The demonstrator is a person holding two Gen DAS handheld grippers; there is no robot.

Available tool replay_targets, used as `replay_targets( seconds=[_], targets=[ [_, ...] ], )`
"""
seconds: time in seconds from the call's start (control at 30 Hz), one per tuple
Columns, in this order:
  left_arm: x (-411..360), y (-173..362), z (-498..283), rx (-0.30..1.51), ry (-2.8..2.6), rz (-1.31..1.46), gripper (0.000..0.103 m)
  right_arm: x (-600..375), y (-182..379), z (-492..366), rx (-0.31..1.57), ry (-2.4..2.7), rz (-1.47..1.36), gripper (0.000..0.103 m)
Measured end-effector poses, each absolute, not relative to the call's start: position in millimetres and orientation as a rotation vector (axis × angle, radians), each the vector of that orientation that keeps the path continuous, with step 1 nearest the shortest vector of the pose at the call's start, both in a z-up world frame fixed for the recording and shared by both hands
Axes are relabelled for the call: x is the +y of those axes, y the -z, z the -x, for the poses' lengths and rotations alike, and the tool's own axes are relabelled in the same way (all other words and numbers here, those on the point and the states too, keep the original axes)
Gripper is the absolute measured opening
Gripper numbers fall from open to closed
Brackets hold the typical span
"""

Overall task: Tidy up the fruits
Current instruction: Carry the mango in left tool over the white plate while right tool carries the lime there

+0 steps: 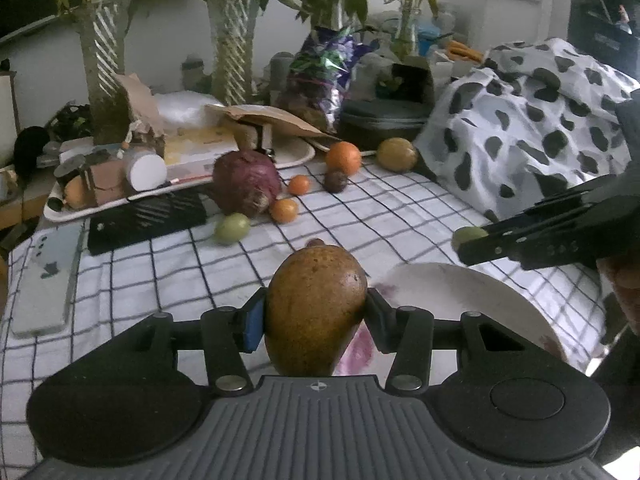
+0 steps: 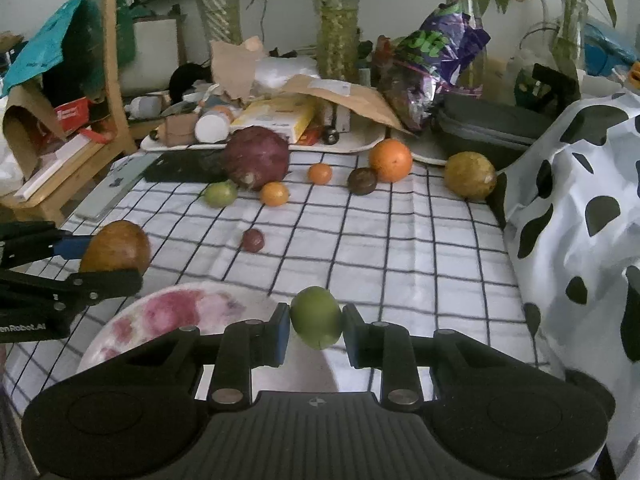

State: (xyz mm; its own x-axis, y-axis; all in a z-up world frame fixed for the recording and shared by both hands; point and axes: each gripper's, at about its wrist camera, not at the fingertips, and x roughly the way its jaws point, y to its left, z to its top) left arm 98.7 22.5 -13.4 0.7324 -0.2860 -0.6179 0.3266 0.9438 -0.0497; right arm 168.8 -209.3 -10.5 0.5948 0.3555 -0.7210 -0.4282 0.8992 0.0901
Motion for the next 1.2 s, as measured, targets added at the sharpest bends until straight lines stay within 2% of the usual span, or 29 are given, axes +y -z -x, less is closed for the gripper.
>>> replay_targets(
  seconds=[0.37,0.97,1.07,1.13,1.2],
  targets=[
    [-4.7,19.9,-80.5,0.688,0.374,-0.119,0.048,-203.3,20.2,-137.0,0.867,-0.499,0.133,0.029],
    [-17.9,44.2,-96.3,0.821,0.427,-0.129,0.049,-198.0,31.6,-146.2,0.915,-0.535,0.152,0.030],
    [-24.0,44.6,-93.4,0.816,0.421,-0.178,0.049,-197.4,31.6,-145.3,0.915,-0.536,0.160,0.034],
    [-27.4,45.7,-92.7,0.814,0.419,-0.206,0.050,-197.8,30.9,-144.7,0.911,-0.536,0.160,0.043],
    [-30.9,46.2,-91.7,0.815,0.418,-0.237,0.050,-198.3,30.3,-144.4,0.905,-0.534,0.163,0.047]
  ],
)
